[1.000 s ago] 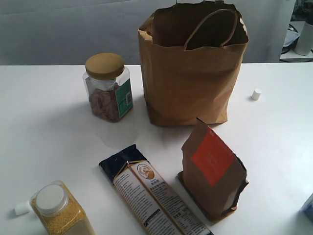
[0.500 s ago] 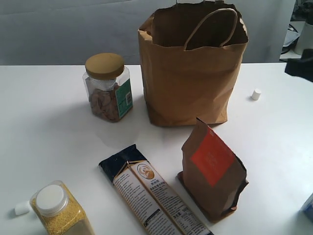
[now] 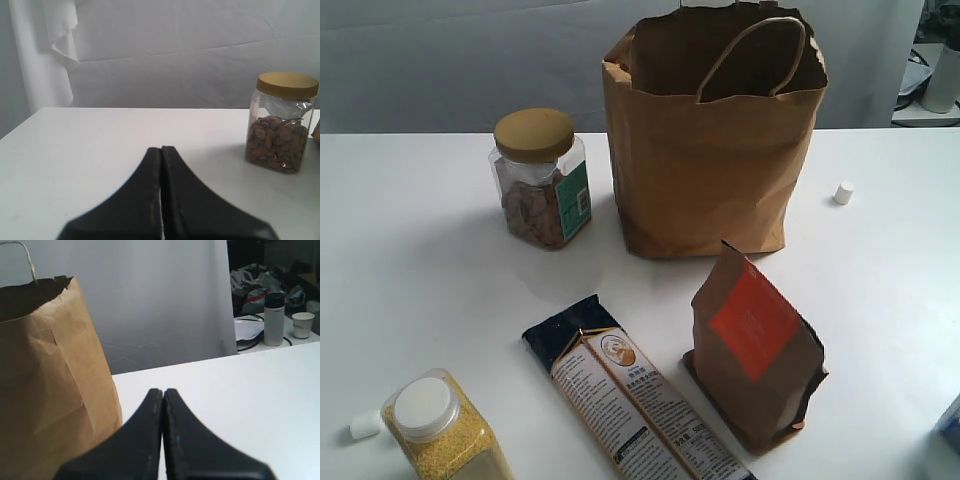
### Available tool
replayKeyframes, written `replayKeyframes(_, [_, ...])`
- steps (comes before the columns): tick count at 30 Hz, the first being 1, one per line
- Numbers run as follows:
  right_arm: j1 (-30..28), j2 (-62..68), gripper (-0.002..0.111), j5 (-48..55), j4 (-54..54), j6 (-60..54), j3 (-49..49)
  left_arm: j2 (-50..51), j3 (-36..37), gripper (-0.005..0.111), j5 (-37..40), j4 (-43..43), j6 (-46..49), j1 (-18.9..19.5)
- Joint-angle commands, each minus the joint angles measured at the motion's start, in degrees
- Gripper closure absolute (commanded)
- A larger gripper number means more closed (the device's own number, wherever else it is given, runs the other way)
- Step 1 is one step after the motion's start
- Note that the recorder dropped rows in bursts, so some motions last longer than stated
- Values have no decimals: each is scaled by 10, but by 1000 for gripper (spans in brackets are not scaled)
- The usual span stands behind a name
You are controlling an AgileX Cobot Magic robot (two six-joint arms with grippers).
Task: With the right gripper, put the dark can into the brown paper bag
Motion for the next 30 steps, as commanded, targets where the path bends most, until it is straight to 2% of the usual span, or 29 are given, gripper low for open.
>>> replayKeyframes(1, [-5,-70,108,-23,12,-10,49,-2,2,107,-2,1,-2,-3])
replayKeyframes(6, [-5,-137,108,1,16,-33,68,-2,2,107,-2,1,-2,-3])
replayKeyframes(21, [-5,-221,108,95,-84,-37,68,-2,2,107,-2,1,-2,-3])
replayKeyframes(30, [-6,-373,108,229,-103,-4,68,-2,2,107,-2,1,-2,-3])
